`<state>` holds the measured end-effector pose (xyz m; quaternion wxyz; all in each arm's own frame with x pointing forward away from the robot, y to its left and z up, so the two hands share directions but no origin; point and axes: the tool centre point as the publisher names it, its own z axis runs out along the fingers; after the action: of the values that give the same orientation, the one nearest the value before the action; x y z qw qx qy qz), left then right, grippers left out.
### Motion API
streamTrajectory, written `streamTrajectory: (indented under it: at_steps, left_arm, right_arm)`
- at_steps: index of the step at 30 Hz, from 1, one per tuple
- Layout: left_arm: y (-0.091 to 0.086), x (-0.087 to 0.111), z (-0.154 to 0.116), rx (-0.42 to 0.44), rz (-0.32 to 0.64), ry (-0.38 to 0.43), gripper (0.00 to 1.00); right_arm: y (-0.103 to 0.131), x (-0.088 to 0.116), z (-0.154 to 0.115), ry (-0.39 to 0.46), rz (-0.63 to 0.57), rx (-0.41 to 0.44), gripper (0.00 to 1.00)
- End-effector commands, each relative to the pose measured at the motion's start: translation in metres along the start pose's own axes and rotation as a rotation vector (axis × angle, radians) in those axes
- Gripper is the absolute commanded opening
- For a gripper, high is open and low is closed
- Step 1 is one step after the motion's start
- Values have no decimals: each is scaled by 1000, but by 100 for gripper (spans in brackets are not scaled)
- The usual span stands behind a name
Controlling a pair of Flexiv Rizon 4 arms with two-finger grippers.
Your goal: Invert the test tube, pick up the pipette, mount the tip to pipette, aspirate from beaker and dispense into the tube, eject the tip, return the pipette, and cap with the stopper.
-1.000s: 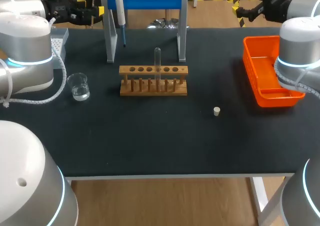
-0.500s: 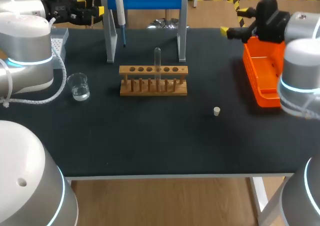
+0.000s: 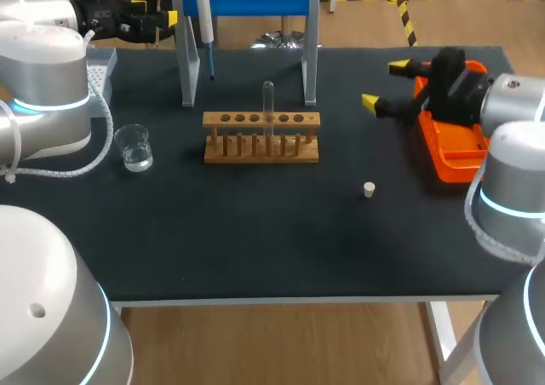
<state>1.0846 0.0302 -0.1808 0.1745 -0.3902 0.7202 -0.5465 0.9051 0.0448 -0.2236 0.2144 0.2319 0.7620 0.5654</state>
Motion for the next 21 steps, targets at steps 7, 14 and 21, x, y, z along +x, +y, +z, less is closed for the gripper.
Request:
streamTrajectory:
  at_steps: [7,14,21]
  left_arm:
    - [0,1,0,1,0,-3,100]
    - [0,1,0,1,0,-3,100]
    - [0,1,0,1,0,-3,100]
  right_arm:
    - [-14,30,-8,28,-20,-95,100]
    - [-26,47,-5,78,-38,-63,100]
    - [-27,53,-5,82,-66,-55,100]
